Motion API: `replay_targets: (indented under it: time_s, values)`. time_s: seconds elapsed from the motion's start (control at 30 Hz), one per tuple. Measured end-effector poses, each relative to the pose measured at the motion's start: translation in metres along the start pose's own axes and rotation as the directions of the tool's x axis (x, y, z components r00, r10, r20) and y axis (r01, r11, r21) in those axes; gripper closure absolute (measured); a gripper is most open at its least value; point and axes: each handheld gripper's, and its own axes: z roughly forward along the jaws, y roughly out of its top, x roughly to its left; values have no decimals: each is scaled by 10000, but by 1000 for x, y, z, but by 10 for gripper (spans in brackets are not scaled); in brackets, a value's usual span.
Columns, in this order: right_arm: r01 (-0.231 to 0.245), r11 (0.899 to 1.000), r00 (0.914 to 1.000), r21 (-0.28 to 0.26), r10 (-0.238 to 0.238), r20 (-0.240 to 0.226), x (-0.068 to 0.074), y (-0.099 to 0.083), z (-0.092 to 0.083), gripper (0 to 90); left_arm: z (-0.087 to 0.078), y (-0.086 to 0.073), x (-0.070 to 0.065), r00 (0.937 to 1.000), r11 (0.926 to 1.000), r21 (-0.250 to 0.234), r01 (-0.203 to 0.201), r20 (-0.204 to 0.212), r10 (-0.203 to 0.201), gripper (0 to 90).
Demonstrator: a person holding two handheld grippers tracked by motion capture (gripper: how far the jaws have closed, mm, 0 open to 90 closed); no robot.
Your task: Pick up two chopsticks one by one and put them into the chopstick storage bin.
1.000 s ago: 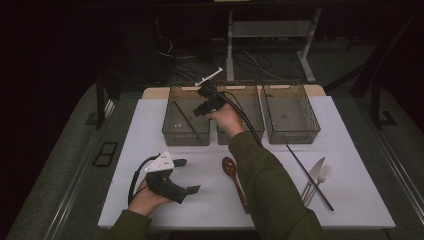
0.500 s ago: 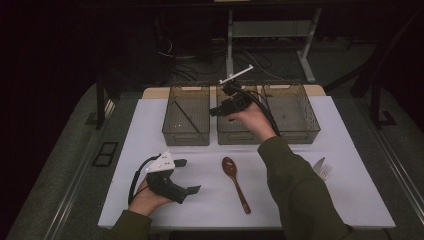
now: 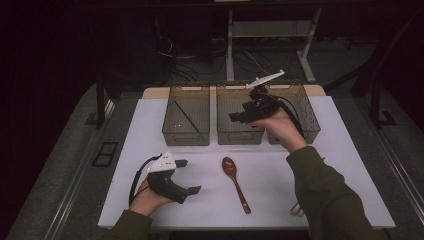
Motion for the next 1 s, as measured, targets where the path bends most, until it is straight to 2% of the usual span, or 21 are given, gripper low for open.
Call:
replay_targets:
  time_s: [0.47, 0.77, 1.0]
  values:
    - [92, 9991, 9999, -415, -90, 60, -11, -35, -33, 271, 2, 0, -1, 10000, 9999, 85, -73, -66, 73, 0]
    - [102, 9992, 9998, -394, -94, 197, -19, -68, -46, 271, 2, -1, -1, 9999, 9999, 105, -106, -60, 106, 0]
    - [9, 9981, 9992, -620, 15, 393, -25, -95, -60, 272, 2, -1, -2, 9999, 10000, 81, -46, -122, 47, 0]
